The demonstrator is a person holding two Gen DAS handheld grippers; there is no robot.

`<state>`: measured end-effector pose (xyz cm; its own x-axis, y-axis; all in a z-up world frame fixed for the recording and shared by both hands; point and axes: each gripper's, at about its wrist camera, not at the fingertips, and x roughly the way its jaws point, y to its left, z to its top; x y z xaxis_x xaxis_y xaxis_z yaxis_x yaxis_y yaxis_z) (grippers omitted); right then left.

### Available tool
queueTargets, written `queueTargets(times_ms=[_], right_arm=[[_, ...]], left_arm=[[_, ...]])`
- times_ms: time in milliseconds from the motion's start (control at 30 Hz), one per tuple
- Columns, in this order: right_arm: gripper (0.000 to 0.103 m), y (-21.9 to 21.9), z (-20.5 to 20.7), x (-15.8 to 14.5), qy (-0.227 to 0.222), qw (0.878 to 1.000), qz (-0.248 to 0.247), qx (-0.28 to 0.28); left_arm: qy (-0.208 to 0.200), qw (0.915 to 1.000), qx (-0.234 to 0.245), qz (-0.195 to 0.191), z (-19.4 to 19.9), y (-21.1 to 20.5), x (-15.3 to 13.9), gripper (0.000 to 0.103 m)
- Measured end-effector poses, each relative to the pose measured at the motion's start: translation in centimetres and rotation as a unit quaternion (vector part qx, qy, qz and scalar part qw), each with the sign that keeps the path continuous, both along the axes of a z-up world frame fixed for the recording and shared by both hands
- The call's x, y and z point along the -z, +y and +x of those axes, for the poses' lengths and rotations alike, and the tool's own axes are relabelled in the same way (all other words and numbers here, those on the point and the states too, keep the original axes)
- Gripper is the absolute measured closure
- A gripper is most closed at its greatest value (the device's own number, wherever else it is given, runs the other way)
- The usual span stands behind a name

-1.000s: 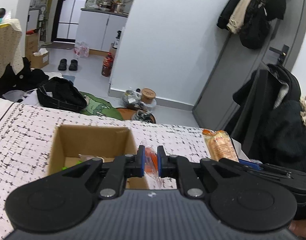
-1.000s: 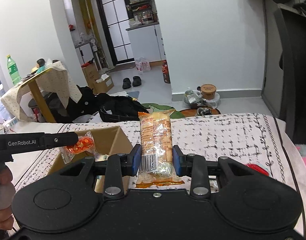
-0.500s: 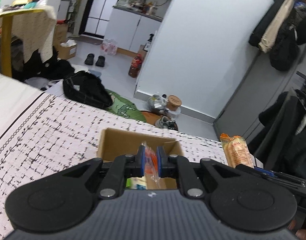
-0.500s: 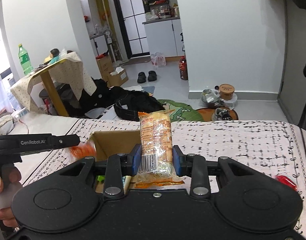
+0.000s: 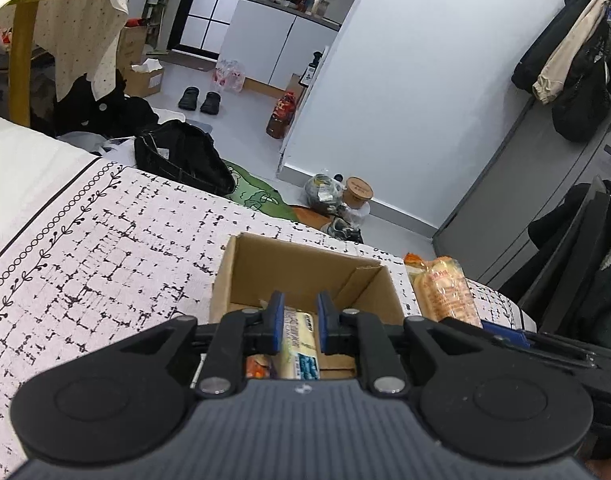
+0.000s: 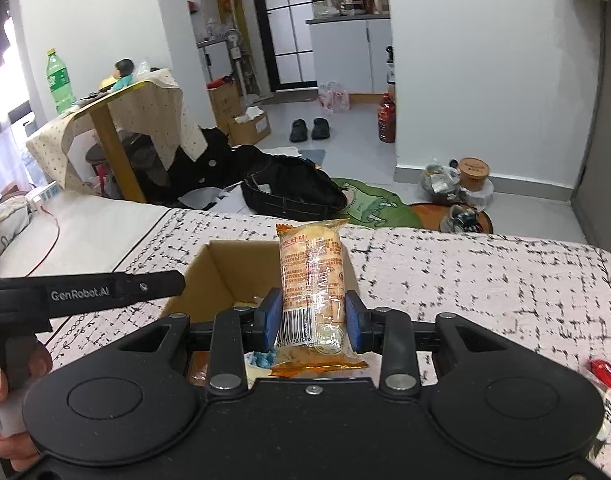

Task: Organize snacks
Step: 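Open both tools to drop the bread roll bag and candy into the box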

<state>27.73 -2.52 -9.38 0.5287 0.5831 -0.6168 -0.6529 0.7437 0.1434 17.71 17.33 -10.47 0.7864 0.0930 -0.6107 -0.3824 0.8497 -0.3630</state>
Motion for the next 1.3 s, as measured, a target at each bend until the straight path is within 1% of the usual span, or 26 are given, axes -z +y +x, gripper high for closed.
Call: queueTargets(times_ms=[33, 67, 100, 167, 233, 267, 333, 367, 400, 433, 467, 533, 700, 967, 1067, 1200, 1300], right_arm=[[0.064, 0.1, -0.1, -0.1, -0.003, 1.000, 0.003, -0.008], [0.051, 0.1, -0.3, -0.2, -0.007, 1.000, 0.004, -0.013], [0.044, 0.0, -0.4, -0.3, -0.012, 1.000, 0.002, -0.011], [0.044, -0.4, -0.8, -0.4, -0.024, 1.000, -0.001, -0.006], [0.043, -1.0, -0.8, -0.4, -0.023, 1.000, -0.007, -0.001], [0.042, -1.5, -0.8, -0.4, -0.019, 1.000, -0.008, 0.005], [0.039, -2.4, -0.6, -0.5, -0.014, 1.000, -0.005, 0.014], [0.035, -2.9, -0.6, -0.5, -0.014, 1.000, -0.003, 0.019], [0.030, -3.4, -0.6, -0.5, -0.014, 1.000, -0.003, 0.024], [0.028, -3.9, -0.6, -0.6, -0.015, 0.999, -0.002, 0.028], [0.024, -4.4, -0.7, -0.7, -0.016, 0.999, -0.001, 0.032], [0.023, -5.4, -0.7, -0.7, -0.014, 0.999, 0.001, 0.038], [0.018, -7.9, -0.7, -0.5, -0.007, 0.998, 0.002, 0.055], [0.017, -11.3, -0.6, 0.2, 0.004, 0.997, 0.008, 0.080], [0.017, -12.3, -0.7, 0.5, 0.007, 0.996, 0.010, 0.087], [0.012, -13.7, -0.9, 0.9, 0.013, 0.995, 0.017, 0.095], [0.007, -14.8, -1.0, 1.1, 0.018, 0.994, 0.023, 0.102]], left_arm=[[0.001, 1.0000, -0.001, -0.002, 0.0, 0.1, 0.0, 0.087], [0.002, 1.0000, -0.002, -0.003, 0.0, 0.1, 0.1, 0.085], [0.003, 1.0000, -0.002, -0.004, 0.0, 0.2, 0.2, 0.082], [0.006, 1.0000, -0.003, -0.003, 0.1, 0.2, 0.3, 0.077], [0.008, 1.0000, -0.003, -0.001, 0.1, 0.1, 0.3, 0.066], [0.008, 1.0000, -0.002, -0.002, 0.1, 0.0, 0.4, 0.062], [0.008, 1.0000, 0.001, -0.002, 0.2, -0.3, 0.4, 0.048], [0.009, 1.0000, 0.003, 0.002, 0.3, -0.5, 0.4, 0.044], [0.010, 0.9999, 0.004, 0.005, 0.3, -0.7, 0.4, 0.037], [0.011, 0.9999, 0.006, 0.007, 0.4, -0.9, 0.4, 0.031], [0.013, 0.9998, 0.009, 0.010, 0.4, -1.2, 0.3, 0.028], [0.015, 0.9997, 0.014, 0.014, 0.6, -1.7, 0.3, 0.021], [0.026, 0.9989, 0.026, 0.030, 1.0, -3.4, 0.4, 0.016], [0.035, 0.9968, 0.050, 0.052, 1.4, -5.9, 0.6, 0.014], [0.036, 0.9964, 0.050, 0.057, 1.5, -6.7, 0.6, 0.010], [0.041, 0.9950, 0.055, 0.072, 1.6, -7.8, 0.6, 0.008], [0.048, 0.9939, 0.064, 0.076, 1.7, -8.7, 0.8, 0.007]])
